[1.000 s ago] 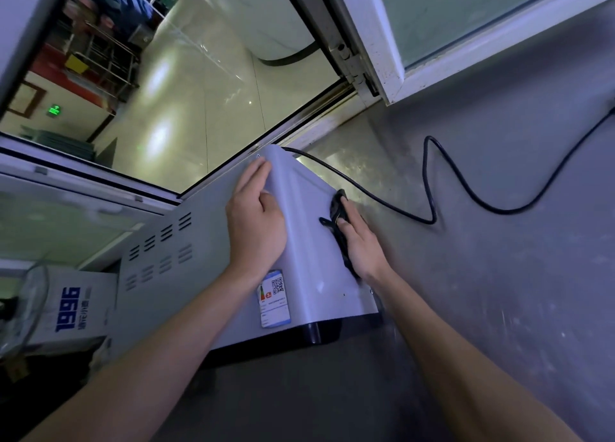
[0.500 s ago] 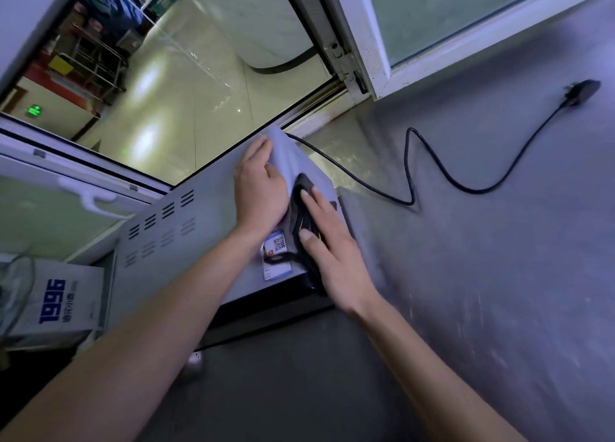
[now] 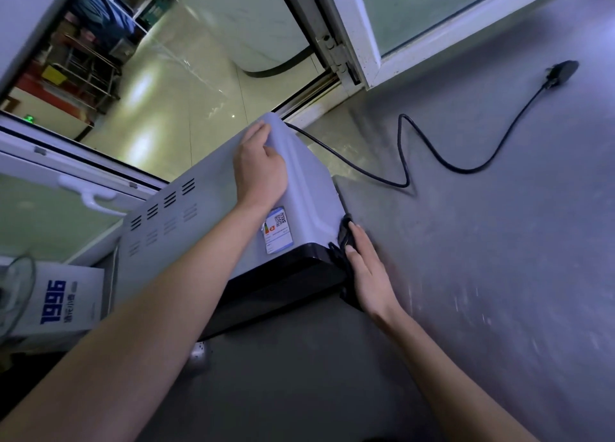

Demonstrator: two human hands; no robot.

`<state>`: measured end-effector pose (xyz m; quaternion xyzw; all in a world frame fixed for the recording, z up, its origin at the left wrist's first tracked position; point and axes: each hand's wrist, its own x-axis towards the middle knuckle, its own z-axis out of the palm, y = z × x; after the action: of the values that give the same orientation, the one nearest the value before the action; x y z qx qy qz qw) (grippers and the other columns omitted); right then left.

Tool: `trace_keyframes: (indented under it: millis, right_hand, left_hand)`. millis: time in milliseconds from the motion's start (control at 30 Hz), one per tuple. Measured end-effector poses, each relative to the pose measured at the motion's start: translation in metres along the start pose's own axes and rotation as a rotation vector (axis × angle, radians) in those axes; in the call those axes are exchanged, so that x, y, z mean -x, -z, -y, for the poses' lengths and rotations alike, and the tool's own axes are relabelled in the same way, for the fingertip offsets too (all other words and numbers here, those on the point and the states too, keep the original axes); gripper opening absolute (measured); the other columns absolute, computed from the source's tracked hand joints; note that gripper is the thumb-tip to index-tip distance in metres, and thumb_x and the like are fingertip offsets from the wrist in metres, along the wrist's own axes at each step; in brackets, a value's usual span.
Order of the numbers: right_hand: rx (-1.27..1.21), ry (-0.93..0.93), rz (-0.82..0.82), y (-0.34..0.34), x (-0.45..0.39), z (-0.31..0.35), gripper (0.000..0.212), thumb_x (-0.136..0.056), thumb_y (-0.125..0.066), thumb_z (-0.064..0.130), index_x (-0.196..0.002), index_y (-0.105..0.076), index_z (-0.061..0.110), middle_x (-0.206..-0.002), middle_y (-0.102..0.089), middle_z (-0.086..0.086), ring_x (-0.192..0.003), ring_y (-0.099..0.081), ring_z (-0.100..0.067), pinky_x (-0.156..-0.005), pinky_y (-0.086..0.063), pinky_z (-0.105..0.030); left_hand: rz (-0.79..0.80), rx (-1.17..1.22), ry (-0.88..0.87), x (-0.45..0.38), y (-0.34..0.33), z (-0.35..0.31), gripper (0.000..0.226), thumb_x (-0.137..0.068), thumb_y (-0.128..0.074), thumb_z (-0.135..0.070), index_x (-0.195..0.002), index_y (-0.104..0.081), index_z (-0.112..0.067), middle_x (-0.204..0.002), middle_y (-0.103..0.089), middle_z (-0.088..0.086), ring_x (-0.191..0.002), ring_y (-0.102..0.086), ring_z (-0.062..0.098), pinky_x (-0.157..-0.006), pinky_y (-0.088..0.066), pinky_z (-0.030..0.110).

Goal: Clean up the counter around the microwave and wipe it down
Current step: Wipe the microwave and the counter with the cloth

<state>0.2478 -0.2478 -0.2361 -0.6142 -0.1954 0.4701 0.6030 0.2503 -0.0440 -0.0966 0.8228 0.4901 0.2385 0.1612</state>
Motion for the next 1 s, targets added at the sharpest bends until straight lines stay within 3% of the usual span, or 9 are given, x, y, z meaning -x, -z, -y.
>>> trace_keyframes:
  millis: [200,367,467,567,667,867,1000]
  right_hand:
    - [-0.063,0.201,-0.143,-0.027,0.041,0.044,0.052,-0.101,-0.036,0.041,-0.152,-0.037,0.032,-0.158,-0.031,0.023,-0.146,-0.018,0.008,-0.125,-0.016,-0.037]
    - [-0.084,0.352,-0.283,-0.053,0.068,0.052,0.051,-0.102,-0.041,0.033,-0.152,-0.031,0.034,-0.159,-0.029,0.020,-0.148,-0.020,0.000,-0.124,-0.019,-0.043]
    - [-0.098,0.399,-0.464,-0.077,0.071,0.045,0.053,-0.102,-0.043,0.024,-0.153,-0.030,0.032,-0.159,-0.030,0.017,-0.149,-0.022,-0.006,-0.123,-0.020,-0.044]
    - [-0.104,0.453,-0.654,-0.104,0.067,0.043,0.056,-0.102,-0.041,0.018,-0.155,-0.027,0.024,-0.162,-0.026,0.010,-0.151,-0.018,-0.007,-0.124,-0.017,-0.044]
    - [-0.077,0.480,-0.788,-0.129,0.063,0.041,0.059,-0.102,-0.040,0.015,-0.158,-0.020,0.017,-0.167,-0.014,0.001,-0.153,-0.007,-0.007,-0.125,-0.010,-0.042]
    - [-0.042,0.501,-0.877,-0.171,0.060,0.038,0.070,-0.099,-0.041,0.012,-0.160,-0.008,0.018,-0.168,0.008,0.001,-0.153,0.009,-0.010,-0.125,0.000,-0.039]
    - [0.150,0.537,-0.942,-0.167,0.057,0.023,0.065,-0.101,-0.043,0.021,-0.159,-0.016,0.016,-0.168,-0.002,-0.006,-0.152,-0.004,-0.013,-0.123,-0.007,-0.034]
  left_hand:
    - [-0.001,0.122,0.000,0.005,0.011,-0.003,0.049,-0.085,-0.038,0.004,-0.120,-0.069,-0.010,-0.126,-0.067,0.000,-0.116,-0.060,0.011,-0.098,-0.042,0.012]
    - [0.103,0.122,-0.124,0.003,0.035,0.010,0.044,-0.090,-0.044,0.000,-0.124,-0.068,-0.016,-0.131,-0.065,-0.001,-0.122,-0.057,0.010,-0.097,-0.037,0.012]
    - [0.203,0.074,-0.342,0.017,0.057,0.029,0.038,-0.093,-0.047,-0.005,-0.124,-0.067,-0.012,-0.137,-0.061,0.002,-0.129,-0.053,0.013,-0.104,-0.035,0.015]
    - [0.346,-0.012,-0.653,0.044,0.077,0.063,0.034,-0.097,-0.049,-0.015,-0.125,-0.068,-0.010,-0.139,-0.058,0.007,-0.131,-0.051,0.022,-0.111,-0.038,0.029]
    - [0.438,-0.055,-0.861,0.060,0.097,0.099,0.036,-0.101,-0.046,-0.021,-0.130,-0.064,-0.008,-0.142,-0.056,0.010,-0.137,-0.046,0.023,-0.117,-0.030,0.026]
    - [0.482,-0.168,-1.060,0.059,0.120,0.141,0.045,-0.105,-0.037,-0.029,-0.140,-0.056,-0.008,-0.150,-0.049,0.009,-0.141,-0.043,0.026,-0.110,-0.040,0.052]
    - [0.448,-0.141,-1.071,0.061,0.122,0.136,0.044,-0.103,-0.038,-0.030,-0.135,-0.060,-0.011,-0.146,-0.053,0.008,-0.135,-0.049,0.026,-0.102,-0.043,0.053]
